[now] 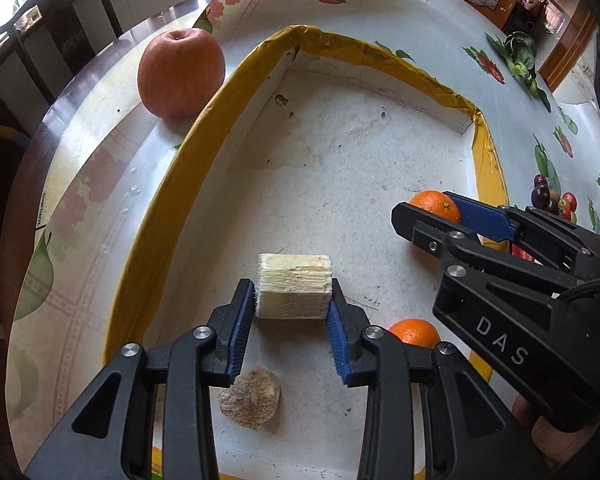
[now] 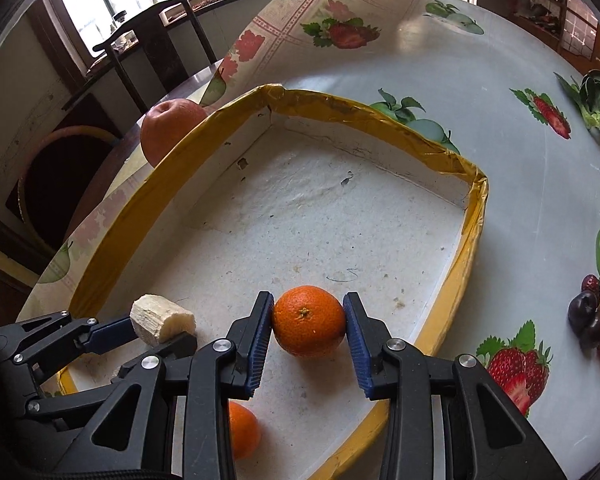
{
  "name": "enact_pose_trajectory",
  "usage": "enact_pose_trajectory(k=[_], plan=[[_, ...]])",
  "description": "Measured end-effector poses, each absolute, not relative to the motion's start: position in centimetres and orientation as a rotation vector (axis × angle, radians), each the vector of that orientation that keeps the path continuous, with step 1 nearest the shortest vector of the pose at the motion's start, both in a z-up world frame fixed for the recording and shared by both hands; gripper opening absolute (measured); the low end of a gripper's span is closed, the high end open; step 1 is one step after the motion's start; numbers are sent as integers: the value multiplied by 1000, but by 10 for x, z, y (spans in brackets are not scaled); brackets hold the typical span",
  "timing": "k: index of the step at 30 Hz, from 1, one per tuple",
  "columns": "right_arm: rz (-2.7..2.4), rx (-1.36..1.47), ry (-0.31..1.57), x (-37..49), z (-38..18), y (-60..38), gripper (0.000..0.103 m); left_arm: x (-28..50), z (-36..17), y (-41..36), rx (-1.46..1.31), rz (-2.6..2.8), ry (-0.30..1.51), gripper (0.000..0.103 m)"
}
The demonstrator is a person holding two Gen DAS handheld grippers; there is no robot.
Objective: Organize fruits
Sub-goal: 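Open the right tool to drop the orange while the left tool releases the cube in the tray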
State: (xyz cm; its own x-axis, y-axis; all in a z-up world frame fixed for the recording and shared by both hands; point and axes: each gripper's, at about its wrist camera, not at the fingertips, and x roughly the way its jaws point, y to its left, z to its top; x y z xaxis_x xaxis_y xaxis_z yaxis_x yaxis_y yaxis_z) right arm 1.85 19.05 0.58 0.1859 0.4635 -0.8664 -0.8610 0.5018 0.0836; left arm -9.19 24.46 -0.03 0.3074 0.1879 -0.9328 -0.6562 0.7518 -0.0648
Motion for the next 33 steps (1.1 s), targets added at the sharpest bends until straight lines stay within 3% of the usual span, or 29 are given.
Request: enact_pose_trajectory(k=[3,7,22,33], plan=[[1010,-471,1014,18,7,191,49,-94,3,242,-471,595,1127,44],[1002,-456,984,13,18,186,64,-97,14,240,-452,601,1109,48],[944,-320,919,1,76,113,64,-108,46,217,-445,570,1049,50],[862,-262,931,-2,82,52,64,-103,60,188,-419,520,1029,50]])
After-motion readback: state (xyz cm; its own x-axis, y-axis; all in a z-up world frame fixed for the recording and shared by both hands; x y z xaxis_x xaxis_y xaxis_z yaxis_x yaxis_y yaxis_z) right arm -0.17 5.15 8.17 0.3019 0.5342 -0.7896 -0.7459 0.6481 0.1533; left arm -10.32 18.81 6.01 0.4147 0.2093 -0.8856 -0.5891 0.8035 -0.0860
